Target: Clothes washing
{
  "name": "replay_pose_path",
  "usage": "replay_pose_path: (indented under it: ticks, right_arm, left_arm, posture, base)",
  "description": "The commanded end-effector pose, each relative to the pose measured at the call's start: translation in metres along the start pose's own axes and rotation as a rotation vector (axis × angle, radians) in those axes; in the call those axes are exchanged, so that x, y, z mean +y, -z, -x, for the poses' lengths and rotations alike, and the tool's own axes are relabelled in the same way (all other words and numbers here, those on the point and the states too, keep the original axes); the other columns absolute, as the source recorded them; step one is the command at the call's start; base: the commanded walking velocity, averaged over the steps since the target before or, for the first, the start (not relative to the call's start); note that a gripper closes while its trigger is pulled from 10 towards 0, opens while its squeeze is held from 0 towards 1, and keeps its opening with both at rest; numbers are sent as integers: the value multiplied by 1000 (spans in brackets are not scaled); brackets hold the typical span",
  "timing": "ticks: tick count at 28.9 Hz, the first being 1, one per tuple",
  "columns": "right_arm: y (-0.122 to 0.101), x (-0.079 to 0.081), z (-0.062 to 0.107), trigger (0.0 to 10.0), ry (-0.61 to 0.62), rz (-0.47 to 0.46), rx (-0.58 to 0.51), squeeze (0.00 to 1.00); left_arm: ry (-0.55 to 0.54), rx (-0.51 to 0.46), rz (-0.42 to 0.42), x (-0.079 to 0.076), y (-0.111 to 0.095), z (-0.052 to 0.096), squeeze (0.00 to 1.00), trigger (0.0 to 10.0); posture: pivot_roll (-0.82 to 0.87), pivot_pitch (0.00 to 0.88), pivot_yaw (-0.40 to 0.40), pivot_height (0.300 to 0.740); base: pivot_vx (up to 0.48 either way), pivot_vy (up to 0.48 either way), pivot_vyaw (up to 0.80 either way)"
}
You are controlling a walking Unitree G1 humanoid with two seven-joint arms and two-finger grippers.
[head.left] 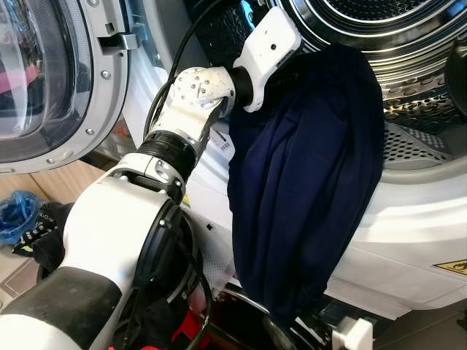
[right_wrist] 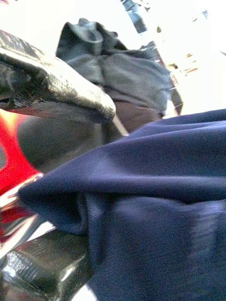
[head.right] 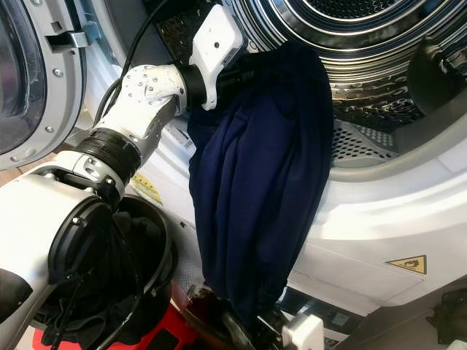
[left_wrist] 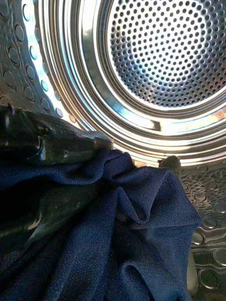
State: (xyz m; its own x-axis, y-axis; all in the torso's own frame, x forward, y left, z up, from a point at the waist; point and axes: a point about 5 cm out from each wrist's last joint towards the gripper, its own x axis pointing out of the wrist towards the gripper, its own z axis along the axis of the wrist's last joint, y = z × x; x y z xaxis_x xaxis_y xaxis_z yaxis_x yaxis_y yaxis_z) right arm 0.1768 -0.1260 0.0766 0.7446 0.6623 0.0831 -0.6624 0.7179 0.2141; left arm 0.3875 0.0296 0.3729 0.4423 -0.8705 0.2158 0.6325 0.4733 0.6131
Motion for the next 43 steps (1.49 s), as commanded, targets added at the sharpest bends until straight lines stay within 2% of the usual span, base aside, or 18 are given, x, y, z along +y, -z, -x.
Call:
replay_pose_path:
  ticks: [1,3,7,9,12,16,19,25,27,32,35,43]
  right_arm:
    - [-6,3,-7,10000,-6,17,-24,0]
    - [-7,1,-21,10000,21,60,-36,0]
    - [-10,8,-29,10000,-10,48,-55,0]
    - [-10,9,-29,10000,-18,46,-55,0]
    - [-19,16,-27,10000,-54,14,-106,0]
    - [-34,16,-26,10000,-72,-21,-185,0]
    - [-56,17,-25,10000,-108,-53,-314,0]
    - [-64,14,-36,10000,-103,2,-327,0]
    - [-73,22,-41,10000,-167,-34,-377,0]
    - [-86,27,-44,10000,-224,-55,-440,0]
    - [-100,22,-57,10000,-218,-57,-521,0]
    - [-119,19,-75,10000,-222,-73,-626,0]
  left_arm:
    - [21,90,44,-9,23,6,0,10000]
    - [26,89,40,-10,23,5,0,10000]
    - [28,89,40,-9,23,5,0,10000]
    - [28,89,41,-9,23,5,0,10000]
    - [33,93,40,-10,24,6,0,10000]
    - [33,94,40,-10,25,6,0,10000]
    - [32,94,41,-10,25,6,0,10000]
    - [29,92,40,-10,25,6,0,10000]
    - [31,91,41,-11,25,6,0,10000]
    - [32,92,40,-11,25,6,0,10000]
    - [33,90,43,-10,25,7,0,10000]
    - [64,81,39,-13,24,6,0,10000]
  posture:
    - [40,111,4,740]
    - [41,110,6,740]
    - [43,111,7,740]
    - [43,111,7,740]
    - [45,111,6,740]
    - [40,112,9,740]
    - [41,110,9,740]
    - [40,108,11,740]
    - [40,108,11,740]
    - [44,99,10,740]
    - [49,90,11,740]
    - [50,86,13,740]
  base:
    - [0,0,0]
    - [0,0,0]
    - [0,0,0]
    - [0,0,0]
    - [0,0,0]
    - [0,0,0]
    - [0,0,0]
    - [0,0,0]
    - [0,0,0]
    - [0,0,0]
    - [0,0,0]
    - [0,0,0]
